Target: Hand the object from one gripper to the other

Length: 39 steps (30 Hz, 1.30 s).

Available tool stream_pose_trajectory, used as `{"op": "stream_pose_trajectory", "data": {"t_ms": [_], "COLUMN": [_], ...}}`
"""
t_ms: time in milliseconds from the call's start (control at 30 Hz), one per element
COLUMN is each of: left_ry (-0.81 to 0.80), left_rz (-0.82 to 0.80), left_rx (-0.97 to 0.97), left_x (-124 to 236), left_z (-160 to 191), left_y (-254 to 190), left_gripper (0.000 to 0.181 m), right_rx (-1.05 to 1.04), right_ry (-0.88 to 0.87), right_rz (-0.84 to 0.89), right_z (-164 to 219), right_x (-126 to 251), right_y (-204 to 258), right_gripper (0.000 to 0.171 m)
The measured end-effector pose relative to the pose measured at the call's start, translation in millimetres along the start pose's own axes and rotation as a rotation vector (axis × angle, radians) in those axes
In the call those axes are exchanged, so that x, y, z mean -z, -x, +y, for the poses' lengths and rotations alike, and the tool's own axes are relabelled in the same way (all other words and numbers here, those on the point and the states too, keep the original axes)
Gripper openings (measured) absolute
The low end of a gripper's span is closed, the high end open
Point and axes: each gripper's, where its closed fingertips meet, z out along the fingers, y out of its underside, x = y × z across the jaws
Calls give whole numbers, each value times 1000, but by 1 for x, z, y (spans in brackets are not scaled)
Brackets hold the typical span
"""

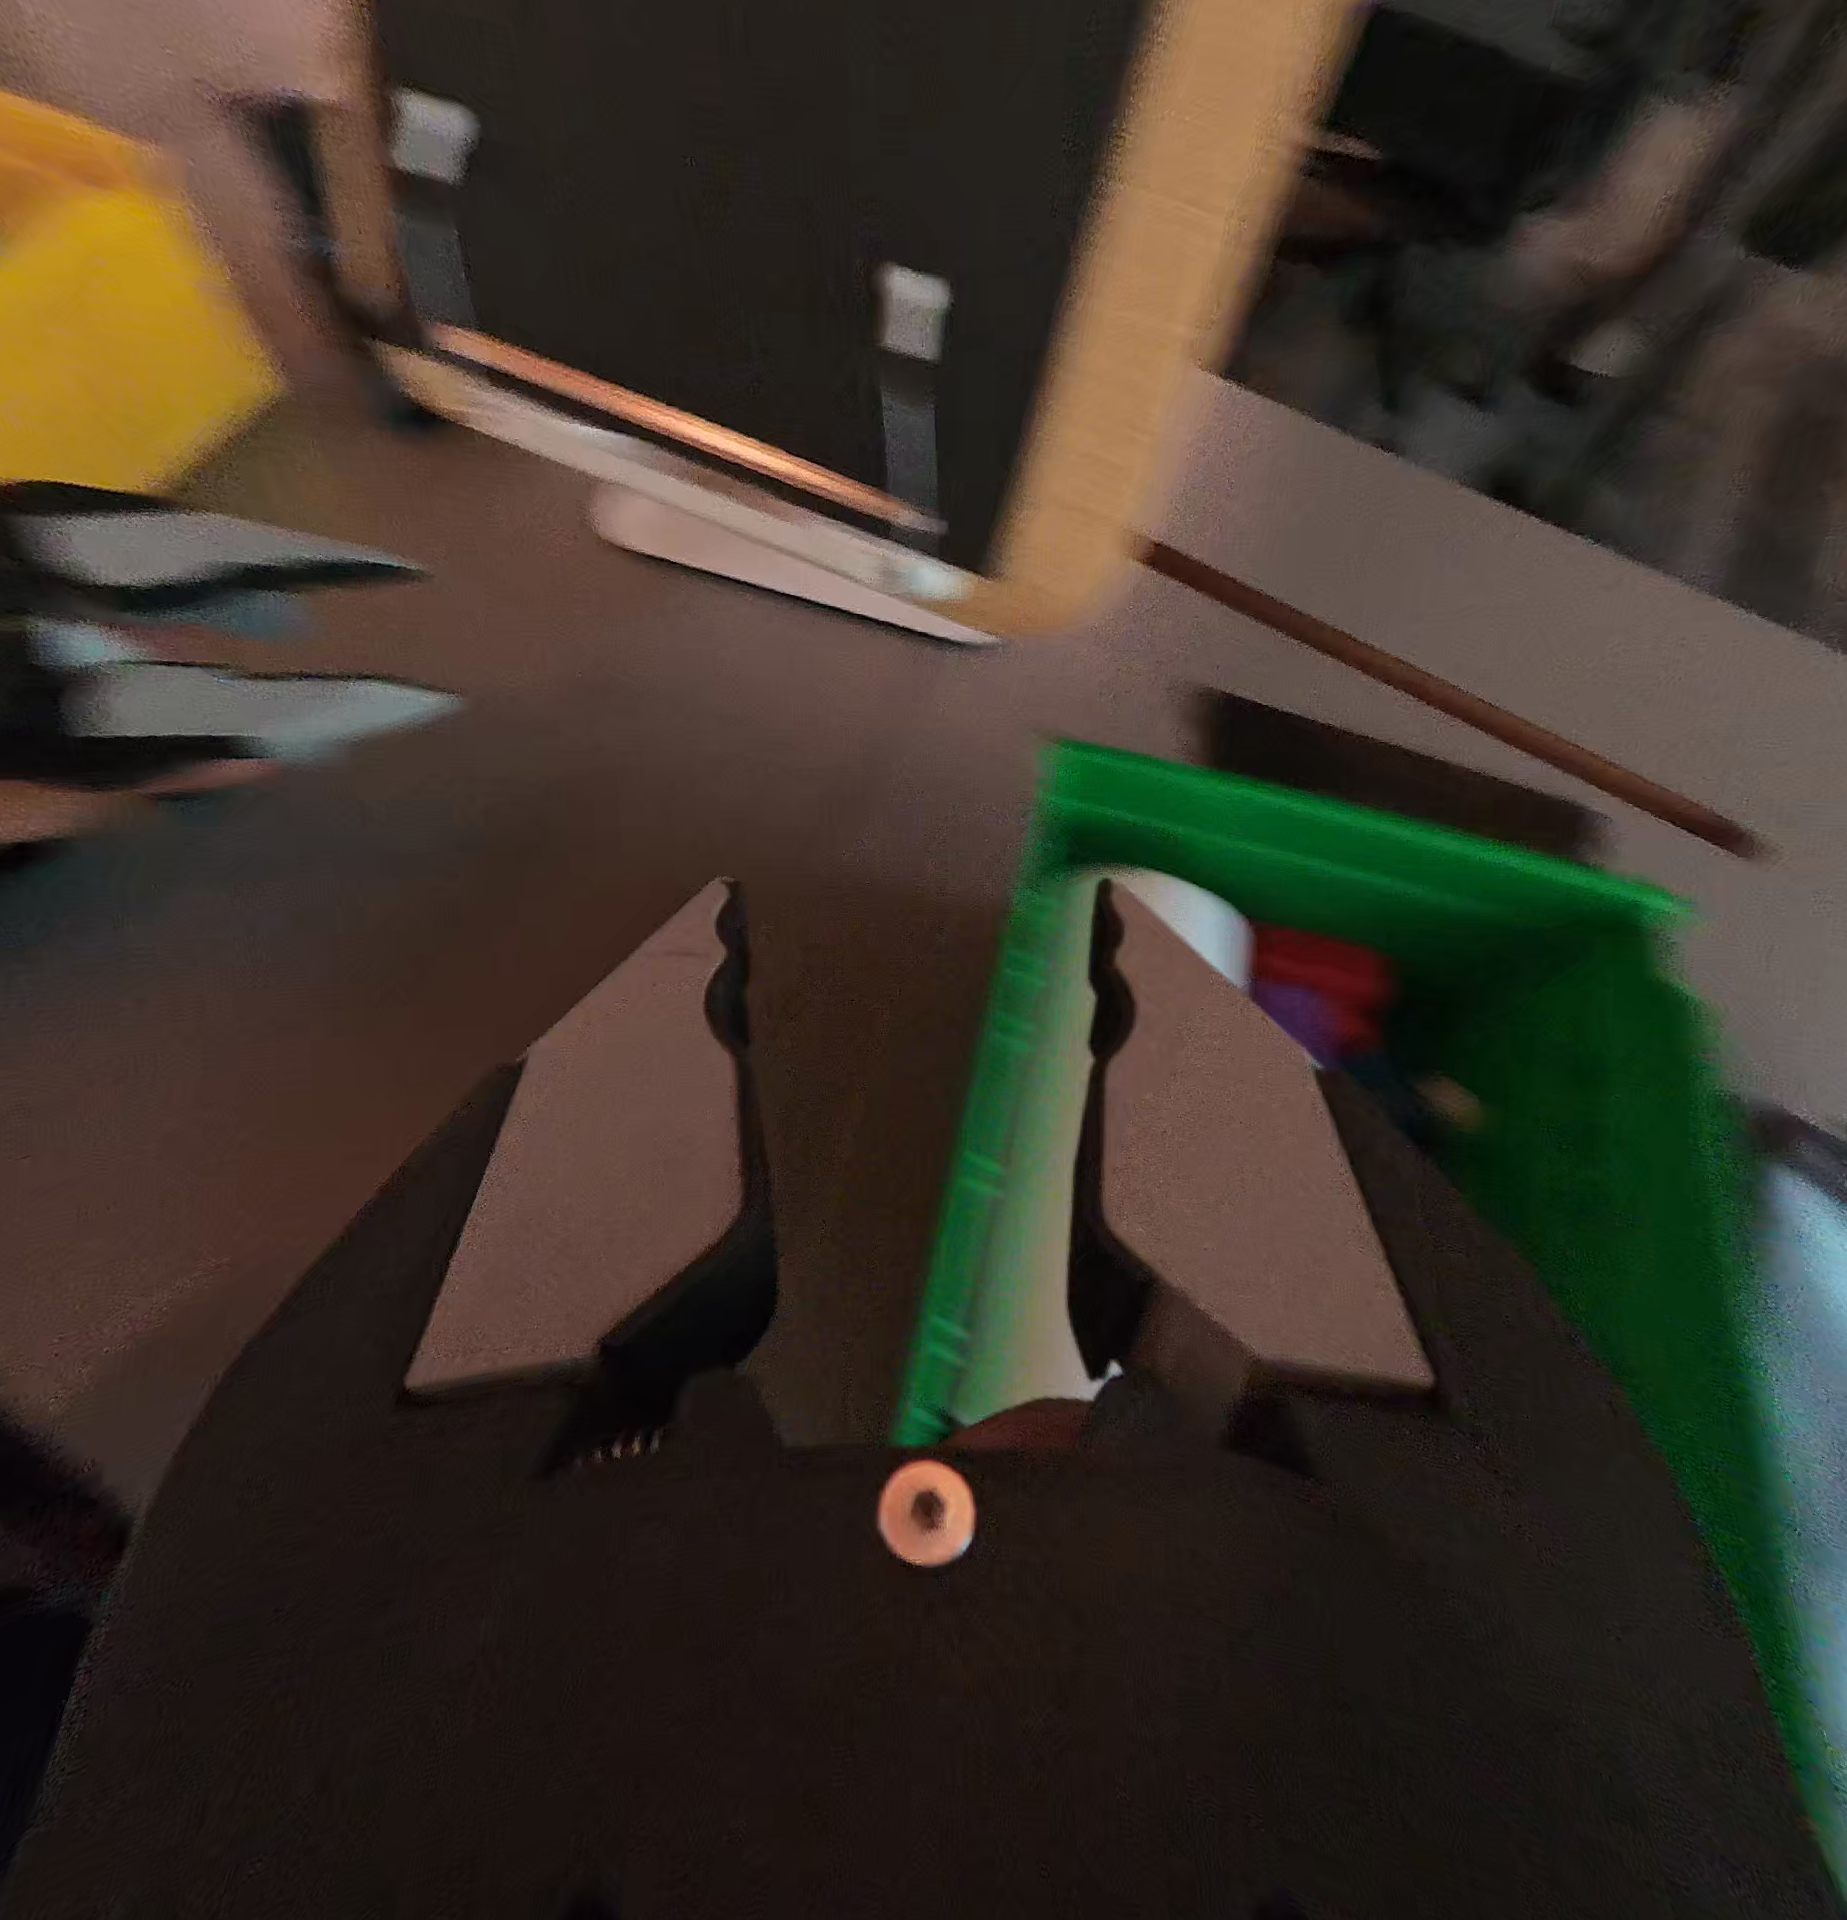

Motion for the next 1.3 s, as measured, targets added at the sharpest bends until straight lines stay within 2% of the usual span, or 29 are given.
{"op": "stream_pose_trajectory", "data": {"t_ms": [67,133,233,300,367,400,500,600,700,733,800,867,933,1000,1100,1167,1300], "left_ry": [-18,-18,-22,-18,-15,-15,-23,-15,-140,-177,-183,-145,39,274,595,713,813], "left_rz": [27,36,20,12,9,10,17,-7,-85,-94,-70,-115,-182,-269,-306,-310,-346], "left_rx": [9,34,42,32,24,21,17,16,68,88,138,143,93,73,254,381,410], "left_x": [1,2,4,4,4,4,4,9,45,63,96,130,152,170,191,198,192], "left_z": [-2,-2,-1,0,1,1,-1,-7,-50,-66,-83,-87,-59,-9,82,127,169], "left_y": [-2,-1,4,6,6,5,2,3,14,21,39,77,126,186,252,271,287], "left_gripper": [28,28,29,30,31,31,31,32,31,25,27,31,37,39,48,51,47], "right_rx": [21,7,19,17,20,46,184,204,187,184,182,188,195,202,217,225,213], "right_ry": [-26,13,62,73,78,83,50,69,110,111,96,98,105,110,120,115,120], "right_rz": [-274,-478,-479,-416,-393,-395,-269,-263,-271,-279,-283,-289,-290,-293,-286,-281,-283], "right_z": [-8,3,33,50,58,58,58,62,69,69,68,69,71,72,74,73,74], "right_x": [-17,-48,-123,-168,-189,-192,-197,-197,-198,-197,-195,-194,-194,-194,-195,-195,-195], "right_y": [80,143,179,182,184,186,172,172,169,170,169,170,170,171,172,172,171], "right_gripper": [74,83,79,79,80,84,76,79,79,79,76,76,76,76,76,76,77]}}
